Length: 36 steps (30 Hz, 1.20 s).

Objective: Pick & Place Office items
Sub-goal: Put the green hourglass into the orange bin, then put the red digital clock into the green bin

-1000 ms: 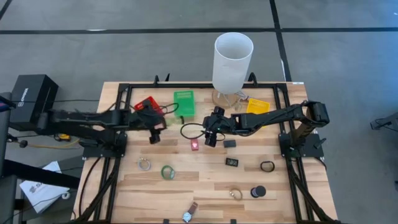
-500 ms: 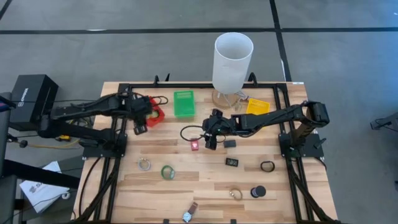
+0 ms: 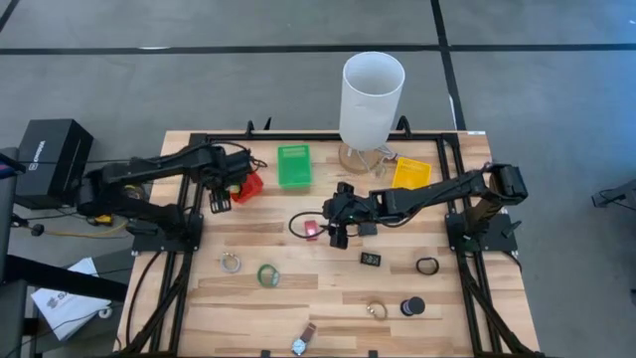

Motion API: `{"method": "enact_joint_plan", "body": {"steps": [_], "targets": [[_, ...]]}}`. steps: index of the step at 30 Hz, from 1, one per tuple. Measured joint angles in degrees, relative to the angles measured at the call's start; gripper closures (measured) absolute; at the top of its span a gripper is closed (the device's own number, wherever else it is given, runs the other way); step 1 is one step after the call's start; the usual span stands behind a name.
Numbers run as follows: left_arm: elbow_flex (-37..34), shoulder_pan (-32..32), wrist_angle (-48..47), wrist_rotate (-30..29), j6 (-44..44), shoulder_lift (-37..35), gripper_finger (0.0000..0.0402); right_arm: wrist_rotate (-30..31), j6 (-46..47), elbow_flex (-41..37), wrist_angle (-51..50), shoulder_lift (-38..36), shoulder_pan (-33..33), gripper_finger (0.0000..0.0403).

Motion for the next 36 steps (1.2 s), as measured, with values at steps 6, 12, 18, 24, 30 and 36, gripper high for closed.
{"method": "enact_joint_plan", "body": {"steps": [6, 12, 18, 24, 30, 36], "targets": [[0.0, 5.1, 0.5, 0.0, 5.8, 5.3, 0.019, 0.0, 0.0, 0.0, 0.0, 0.0, 0.2, 0.0143], [0.0, 7.5, 0.9, -0.1, 6.1, 8.3, 0.017, 0.0, 0.0, 0.0, 0.0, 0.0, 0.2, 0.0143], [0.0, 7.6, 1.1, -1.0, 6.1, 8.6, 0.0146, 0.0, 0.0, 0.0, 0.0, 0.0, 0.2, 0.0143], [0.0, 7.6, 1.4, -1.0, 6.1, 8.6, 0.0141, 0.0, 0.0, 0.0, 0.2, 0.0, 0.2, 0.0143], [0.0, 7.3, 1.4, -1.1, 6.1, 8.4, 0.0148, 0.0, 0.0, 0.0, 2.4, 0.0, 0.2, 0.0143], [0.0, 5.2, 1.4, -2.8, 5.9, 5.9, 0.0151, 0.0, 0.0, 0.0, 3.8, 0.0, 0.2, 0.0143]]}}
